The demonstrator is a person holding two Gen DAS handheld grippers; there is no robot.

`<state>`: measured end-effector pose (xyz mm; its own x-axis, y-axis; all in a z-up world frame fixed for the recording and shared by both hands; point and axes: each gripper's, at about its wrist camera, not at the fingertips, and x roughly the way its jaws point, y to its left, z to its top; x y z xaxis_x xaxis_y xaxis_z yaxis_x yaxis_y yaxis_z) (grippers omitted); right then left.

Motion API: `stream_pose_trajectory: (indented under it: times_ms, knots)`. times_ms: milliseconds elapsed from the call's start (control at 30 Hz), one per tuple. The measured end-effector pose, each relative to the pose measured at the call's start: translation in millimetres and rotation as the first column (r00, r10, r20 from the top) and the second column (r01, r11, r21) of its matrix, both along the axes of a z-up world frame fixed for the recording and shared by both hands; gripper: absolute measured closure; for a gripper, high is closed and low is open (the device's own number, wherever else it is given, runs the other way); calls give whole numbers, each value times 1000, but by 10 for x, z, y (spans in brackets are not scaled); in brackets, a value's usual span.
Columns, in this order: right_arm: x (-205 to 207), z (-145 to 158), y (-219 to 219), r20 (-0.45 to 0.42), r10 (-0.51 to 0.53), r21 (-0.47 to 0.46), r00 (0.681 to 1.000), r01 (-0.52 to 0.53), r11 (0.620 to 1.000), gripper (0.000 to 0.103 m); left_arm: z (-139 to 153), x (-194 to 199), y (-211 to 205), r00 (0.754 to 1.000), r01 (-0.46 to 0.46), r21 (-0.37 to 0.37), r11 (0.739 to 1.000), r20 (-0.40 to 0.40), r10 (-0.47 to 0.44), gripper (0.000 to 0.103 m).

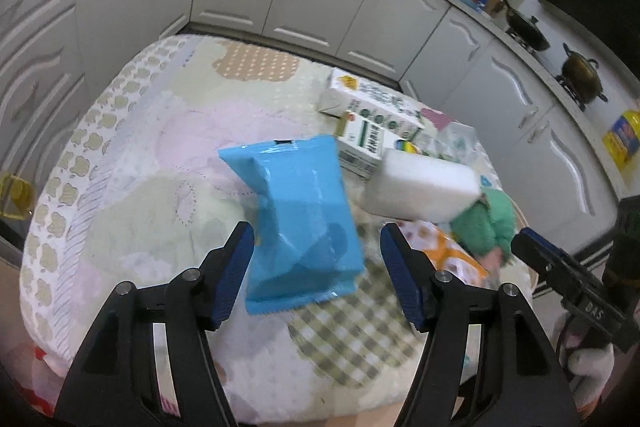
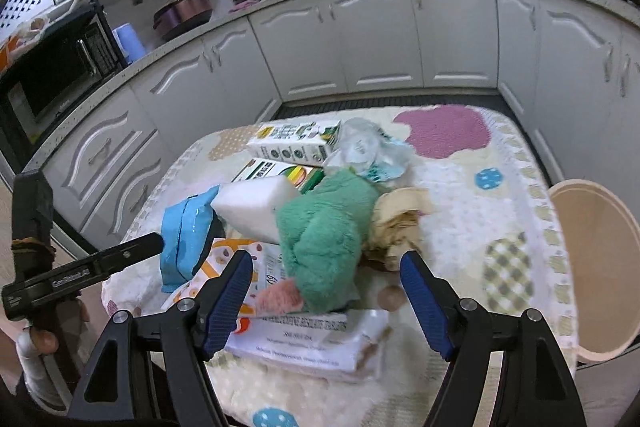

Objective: Collect trash
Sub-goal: 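Grasp the blue wet-wipe pack with the left tool while the right tool grasps the green cloth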

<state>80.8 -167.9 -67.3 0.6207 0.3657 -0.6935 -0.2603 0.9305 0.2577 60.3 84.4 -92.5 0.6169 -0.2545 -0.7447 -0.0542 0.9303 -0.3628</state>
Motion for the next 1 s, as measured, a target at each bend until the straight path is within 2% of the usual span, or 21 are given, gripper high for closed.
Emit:
stream_pose_trajectory:
  times_ms: [167, 233, 300, 333, 367, 400, 467, 567, 833, 1000]
  knots:
    - [123, -115, 41, -38, -3, 17, 999, 4, 1000, 29, -114, 186, -49, 1000, 14, 4, 1000, -22, -14, 38]
    - [144, -133, 60, -43, 2, 23, 999, -1, 1000, 36, -163, 264, -62, 1000, 12, 9, 1000, -28, -12, 39]
    - [165, -147, 92, -44, 11, 14, 999, -10, 1000, 51, -222, 333, -59, 999, 12, 7, 1000, -40, -12, 39]
    - [174, -158, 113, -45, 18, 7, 999, -18, 1000, 58, -247, 355, -54, 999, 13, 5, 1000, -47, -13, 42]
    - [178, -166, 126, -43, 20, 1, 999, -20, 1000, 60, -266, 365, -45, 999, 15, 0, 1000, -51, -15, 50]
    - [172, -170, 135, -39, 24, -2, 999, -24, 1000, 63, -276, 363, -36, 999, 14, 5, 1000, -50, -13, 53]
    - [146, -153, 139, -24, 27, -2, 999, -27, 1000, 65, -262, 346, -20, 999, 13, 12, 1000, -40, -13, 61]
    - [84, -76, 134, 1, 39, 10, 999, -39, 999, 67, -220, 301, 22, 999, 13, 8, 1000, -30, -12, 64]
    - [-104, 199, 57, 80, 38, 36, 996, -41, 999, 68, 124, 104, 108, 999, -7, 18, 1000, 52, 6, 65]
    - [-218, 345, -35, 114, 35, 76, 993, -44, 996, 68, 341, -11, 26, 995, 10, 42, 999, 99, -14, 65]
